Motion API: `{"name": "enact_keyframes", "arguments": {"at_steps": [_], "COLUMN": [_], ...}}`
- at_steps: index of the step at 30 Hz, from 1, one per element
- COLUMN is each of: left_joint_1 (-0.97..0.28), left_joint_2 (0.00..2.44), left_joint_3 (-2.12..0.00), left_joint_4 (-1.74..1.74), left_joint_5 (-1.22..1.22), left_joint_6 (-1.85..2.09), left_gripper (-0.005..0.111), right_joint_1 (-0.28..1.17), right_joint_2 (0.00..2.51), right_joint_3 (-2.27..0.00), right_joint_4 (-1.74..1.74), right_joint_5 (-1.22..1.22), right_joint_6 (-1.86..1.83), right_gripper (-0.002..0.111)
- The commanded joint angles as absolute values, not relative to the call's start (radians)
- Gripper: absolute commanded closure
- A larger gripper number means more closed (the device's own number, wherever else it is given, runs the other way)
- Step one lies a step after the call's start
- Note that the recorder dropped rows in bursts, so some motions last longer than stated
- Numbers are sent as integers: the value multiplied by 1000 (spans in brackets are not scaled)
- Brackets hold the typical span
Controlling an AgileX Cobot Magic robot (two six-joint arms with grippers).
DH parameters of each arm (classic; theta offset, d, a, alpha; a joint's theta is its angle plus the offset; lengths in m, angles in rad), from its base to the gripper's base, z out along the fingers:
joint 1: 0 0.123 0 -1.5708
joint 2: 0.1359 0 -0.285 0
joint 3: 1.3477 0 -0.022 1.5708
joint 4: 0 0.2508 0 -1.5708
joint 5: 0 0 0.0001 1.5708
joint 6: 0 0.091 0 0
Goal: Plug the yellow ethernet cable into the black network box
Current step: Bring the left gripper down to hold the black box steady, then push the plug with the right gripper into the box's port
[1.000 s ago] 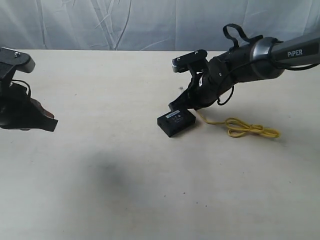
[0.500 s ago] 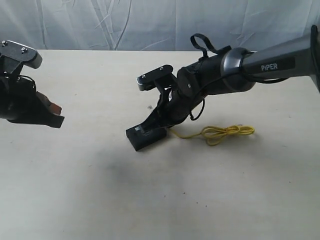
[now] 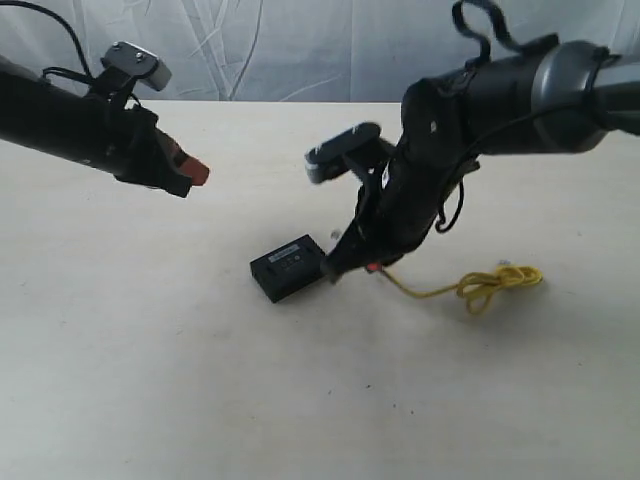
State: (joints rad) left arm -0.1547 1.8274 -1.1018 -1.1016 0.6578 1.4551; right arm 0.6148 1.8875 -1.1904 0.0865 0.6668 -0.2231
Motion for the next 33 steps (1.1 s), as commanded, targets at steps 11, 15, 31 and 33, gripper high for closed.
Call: {"name": "enact_keyframes", "arguments": {"at_steps": [11, 15, 31, 33], "left_joint_1": [-223, -255, -273, -273], "left_joint_2": [2120, 2153, 2176, 2176], "left_joint_3": [-1270, -1274, -1285, -1285], "left_joint_4": [-1207, -1236, -1239, -1239], "left_joint_5": [796, 745, 762, 762], "left_joint_6": [1501, 1503, 1496, 1491], "left_gripper": [107, 107, 107, 107], "right_joint_1": [792, 792, 792, 792], "right_joint_2": [1901, 1930, 1950, 1955], "right_joint_3": [-1089, -1089, -1089, -1089], "right_joint_4": [117, 117, -106, -107], "right_joint_5": [519, 519, 469, 475], "right_joint_6": [-243, -241, -5, 0], "right_gripper": [109, 109, 109, 109]}}
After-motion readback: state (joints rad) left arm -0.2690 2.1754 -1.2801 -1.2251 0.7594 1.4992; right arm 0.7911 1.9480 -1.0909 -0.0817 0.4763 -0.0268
